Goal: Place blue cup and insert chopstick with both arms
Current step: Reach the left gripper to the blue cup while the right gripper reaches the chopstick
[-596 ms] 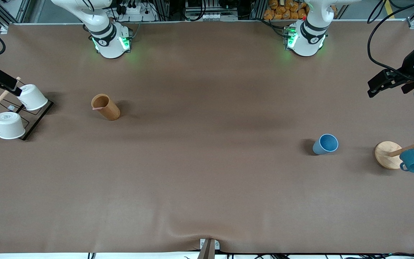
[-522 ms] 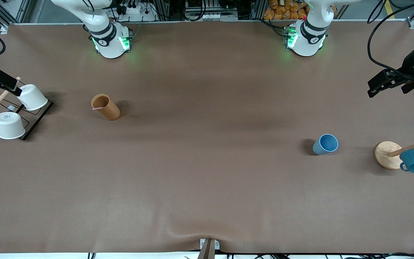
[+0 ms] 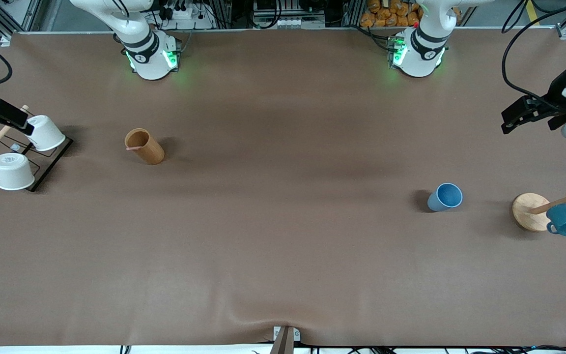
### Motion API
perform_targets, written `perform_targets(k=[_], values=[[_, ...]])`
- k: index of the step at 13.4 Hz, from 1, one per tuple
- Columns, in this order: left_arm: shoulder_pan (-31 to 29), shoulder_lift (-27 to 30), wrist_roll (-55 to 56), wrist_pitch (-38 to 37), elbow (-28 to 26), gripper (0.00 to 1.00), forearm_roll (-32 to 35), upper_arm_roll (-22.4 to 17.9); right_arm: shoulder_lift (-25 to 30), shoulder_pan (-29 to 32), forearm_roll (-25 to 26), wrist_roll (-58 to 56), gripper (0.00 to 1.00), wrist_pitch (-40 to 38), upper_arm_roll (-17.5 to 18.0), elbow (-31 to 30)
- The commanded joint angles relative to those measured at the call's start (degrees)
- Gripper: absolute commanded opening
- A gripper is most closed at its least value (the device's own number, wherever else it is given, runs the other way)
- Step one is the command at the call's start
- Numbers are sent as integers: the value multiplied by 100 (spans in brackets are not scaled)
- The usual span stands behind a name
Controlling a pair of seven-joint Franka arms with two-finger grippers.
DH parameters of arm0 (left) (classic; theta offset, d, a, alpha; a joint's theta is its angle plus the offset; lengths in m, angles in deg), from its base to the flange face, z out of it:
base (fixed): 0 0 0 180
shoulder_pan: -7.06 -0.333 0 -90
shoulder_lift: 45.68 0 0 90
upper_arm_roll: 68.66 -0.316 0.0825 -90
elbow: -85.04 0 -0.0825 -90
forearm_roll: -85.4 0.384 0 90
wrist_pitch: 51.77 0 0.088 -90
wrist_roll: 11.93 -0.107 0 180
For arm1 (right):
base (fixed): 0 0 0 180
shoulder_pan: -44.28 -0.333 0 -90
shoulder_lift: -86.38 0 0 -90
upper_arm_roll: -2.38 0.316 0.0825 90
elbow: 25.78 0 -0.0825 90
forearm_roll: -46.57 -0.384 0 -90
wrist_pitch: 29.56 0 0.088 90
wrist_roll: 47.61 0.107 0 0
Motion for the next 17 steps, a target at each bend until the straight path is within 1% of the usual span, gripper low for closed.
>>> perform_targets(k=[1,2,5,8,13,15,16,17], values=[[-29,-175,-258,-23,13,100,-136,-44,-705,-310,38,-1,100,-36,-2,88],[-29,-184,-258,73,-110,100,-136,-53,-753,-338,-32,-44,100,33,-2,53],[-125,-140,-258,643,-724,100,-127,-53,-963,-549,-33,-71,100,25,16,36],[-231,-105,-267,1521,-1480,100,-127,-53,-1236,-839,-33,17,100,17,16,27],[-231,-236,-276,3094,-2447,100,-66,-53,-1948,-725,-76,-36,100,26,16,44],[-231,-437,-276,3500,-2641,100,-57,-53,-2176,-734,-103,17,100,-202,7,-25],[-248,-560,-276,3632,-2660,100,-57,-61,-2256,-708,-199,26,100,-334,16,-104],[-309,-710,-276,3773,-2686,100,-48,-61,-2352,-577,-382,26,95,-396,-2,-236]])
